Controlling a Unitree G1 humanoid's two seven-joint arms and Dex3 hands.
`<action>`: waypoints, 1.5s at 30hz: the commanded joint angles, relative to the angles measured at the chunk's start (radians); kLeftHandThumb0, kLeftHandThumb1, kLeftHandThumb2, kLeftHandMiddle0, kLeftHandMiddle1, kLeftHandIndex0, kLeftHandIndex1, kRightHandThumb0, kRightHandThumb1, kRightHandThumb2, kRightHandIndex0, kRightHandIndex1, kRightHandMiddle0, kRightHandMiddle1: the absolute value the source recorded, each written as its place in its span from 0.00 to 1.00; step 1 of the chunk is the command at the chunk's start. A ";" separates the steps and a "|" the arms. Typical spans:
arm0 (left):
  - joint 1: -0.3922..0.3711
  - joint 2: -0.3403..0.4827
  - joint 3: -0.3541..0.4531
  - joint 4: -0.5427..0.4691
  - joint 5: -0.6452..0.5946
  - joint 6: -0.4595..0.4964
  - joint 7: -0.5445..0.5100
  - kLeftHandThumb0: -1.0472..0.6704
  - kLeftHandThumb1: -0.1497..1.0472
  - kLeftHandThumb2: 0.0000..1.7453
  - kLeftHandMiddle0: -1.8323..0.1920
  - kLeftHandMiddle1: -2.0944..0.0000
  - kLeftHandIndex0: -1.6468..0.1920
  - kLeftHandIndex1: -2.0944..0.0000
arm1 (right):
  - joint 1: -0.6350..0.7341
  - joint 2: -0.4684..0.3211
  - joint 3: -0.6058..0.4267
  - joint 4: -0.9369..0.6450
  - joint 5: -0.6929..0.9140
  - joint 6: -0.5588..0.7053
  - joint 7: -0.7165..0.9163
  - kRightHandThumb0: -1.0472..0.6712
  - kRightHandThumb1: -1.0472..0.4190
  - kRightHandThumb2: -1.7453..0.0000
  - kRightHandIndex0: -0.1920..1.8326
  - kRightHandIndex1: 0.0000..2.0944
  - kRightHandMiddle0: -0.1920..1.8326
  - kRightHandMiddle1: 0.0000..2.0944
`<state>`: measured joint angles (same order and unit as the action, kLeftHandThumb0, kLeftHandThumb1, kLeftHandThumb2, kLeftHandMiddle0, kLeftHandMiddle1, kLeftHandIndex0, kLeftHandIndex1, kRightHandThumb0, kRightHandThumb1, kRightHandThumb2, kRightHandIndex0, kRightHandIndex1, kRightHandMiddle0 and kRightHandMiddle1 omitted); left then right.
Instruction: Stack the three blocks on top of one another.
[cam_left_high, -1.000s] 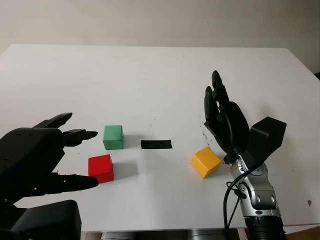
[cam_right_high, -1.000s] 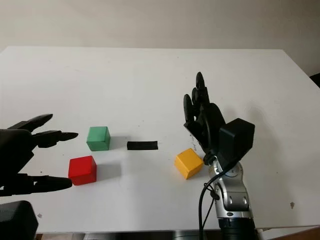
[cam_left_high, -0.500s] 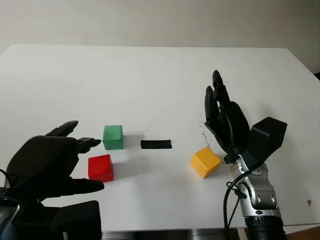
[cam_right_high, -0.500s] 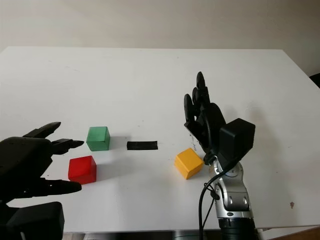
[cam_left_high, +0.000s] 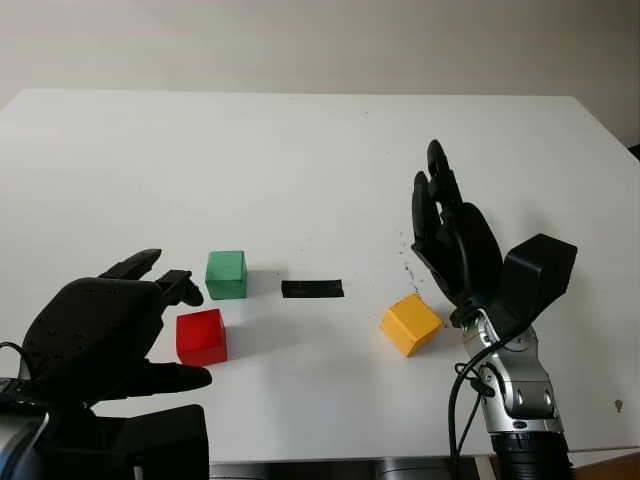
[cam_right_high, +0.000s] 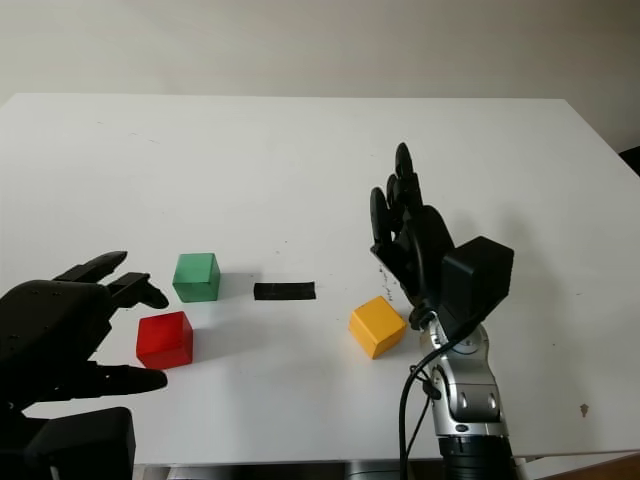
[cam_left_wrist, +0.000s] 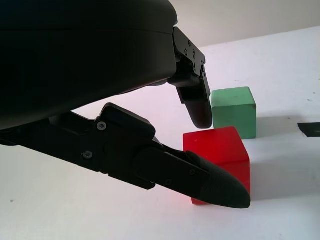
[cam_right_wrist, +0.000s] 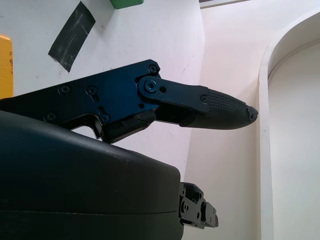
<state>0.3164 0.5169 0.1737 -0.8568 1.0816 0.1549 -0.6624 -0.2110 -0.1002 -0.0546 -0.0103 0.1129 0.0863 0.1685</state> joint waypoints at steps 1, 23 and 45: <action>0.002 -0.010 -0.001 0.007 0.025 -0.014 0.020 0.09 0.97 0.03 0.81 0.97 0.76 0.53 | -0.005 -0.008 -0.007 -0.010 0.001 -0.009 -0.002 0.18 0.00 0.65 0.00 0.00 0.00 0.00; -0.029 -0.022 -0.004 0.056 0.006 -0.058 -0.021 0.17 0.96 0.03 0.82 0.98 0.78 0.59 | 0.004 -0.007 -0.010 -0.026 0.005 -0.003 -0.007 0.18 0.00 0.65 0.00 0.00 0.00 0.00; -0.012 -0.015 -0.012 0.075 0.053 -0.116 0.037 0.37 0.92 0.03 0.78 0.97 0.75 0.43 | -0.002 -0.006 -0.019 -0.027 0.012 0.002 -0.012 0.17 0.00 0.66 0.00 0.00 0.00 0.00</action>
<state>0.3003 0.5052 0.1648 -0.7849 1.1312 0.0428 -0.6373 -0.2106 -0.1010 -0.0707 -0.0204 0.1214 0.0898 0.1569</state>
